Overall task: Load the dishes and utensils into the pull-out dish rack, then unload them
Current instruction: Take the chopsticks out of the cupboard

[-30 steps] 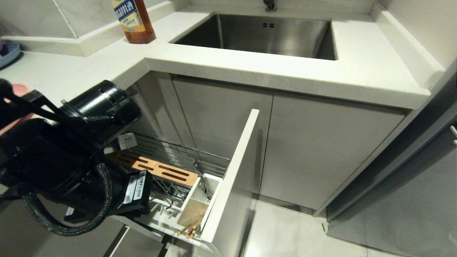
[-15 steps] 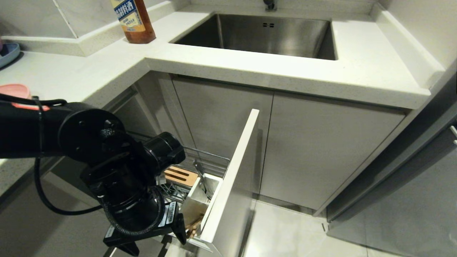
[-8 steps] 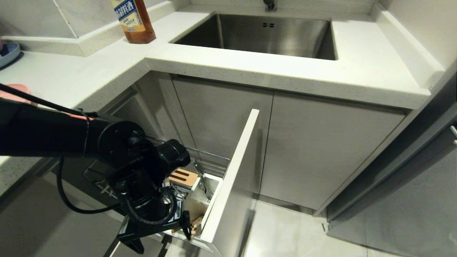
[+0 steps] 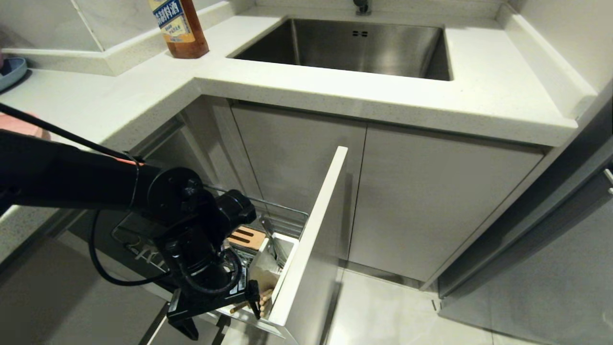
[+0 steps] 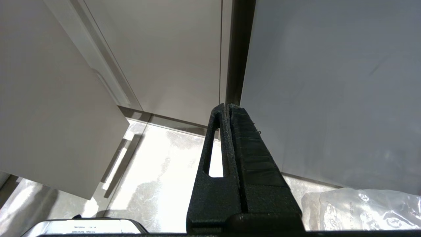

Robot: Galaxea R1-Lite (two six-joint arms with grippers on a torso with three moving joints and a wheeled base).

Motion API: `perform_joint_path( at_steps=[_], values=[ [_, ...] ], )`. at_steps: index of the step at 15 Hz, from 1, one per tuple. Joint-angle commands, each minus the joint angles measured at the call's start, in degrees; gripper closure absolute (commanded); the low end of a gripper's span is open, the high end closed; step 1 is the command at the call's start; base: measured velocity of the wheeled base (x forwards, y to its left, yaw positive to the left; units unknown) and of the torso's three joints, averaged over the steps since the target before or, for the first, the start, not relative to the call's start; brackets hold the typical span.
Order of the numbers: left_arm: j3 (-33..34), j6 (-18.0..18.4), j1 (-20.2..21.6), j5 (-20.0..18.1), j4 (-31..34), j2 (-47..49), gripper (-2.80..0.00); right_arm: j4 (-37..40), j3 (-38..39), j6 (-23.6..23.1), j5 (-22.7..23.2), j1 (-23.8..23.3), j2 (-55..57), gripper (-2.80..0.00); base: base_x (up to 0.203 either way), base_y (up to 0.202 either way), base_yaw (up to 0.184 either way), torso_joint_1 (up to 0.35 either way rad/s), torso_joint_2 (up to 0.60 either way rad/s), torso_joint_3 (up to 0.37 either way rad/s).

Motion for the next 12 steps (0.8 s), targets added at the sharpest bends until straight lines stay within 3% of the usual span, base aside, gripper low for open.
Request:
perform_joint_path(
  at_steps=[1, 8, 9, 12],
  values=[
    [-0.19, -0.21, 0.33, -0.02, 0.19, 0.91, -2.80, -0.01, 0.09, 0.04, 0.00, 0.04, 0.00, 0.00, 0.000, 0.000, 0.000, 0.000, 0.00, 0.000],
    [-0.36, -0.06, 1.48, -0.18, -0.93, 2.22, -2.80, -0.01, 0.12, 0.04, 0.00, 0.01, 0.00, 0.00, 0.000, 0.000, 0.000, 0.000, 0.00, 0.000],
    [-0.36, -0.06, 1.45, -0.25, -0.99, 2.29, 0.00, -0.01, 0.12, 0.03, 0.00, -0.05, 0.00, 0.00, 0.000, 0.000, 0.000, 0.000, 0.00, 0.000],
    [-0.36, -0.07, 1.45, -0.27, -0.99, 2.12, 0.00, -0.01, 0.11, -0.02, 0.00, 0.02, 0.00, 0.00, 0.000, 0.000, 0.000, 0.000, 0.00, 0.000]
  ],
)
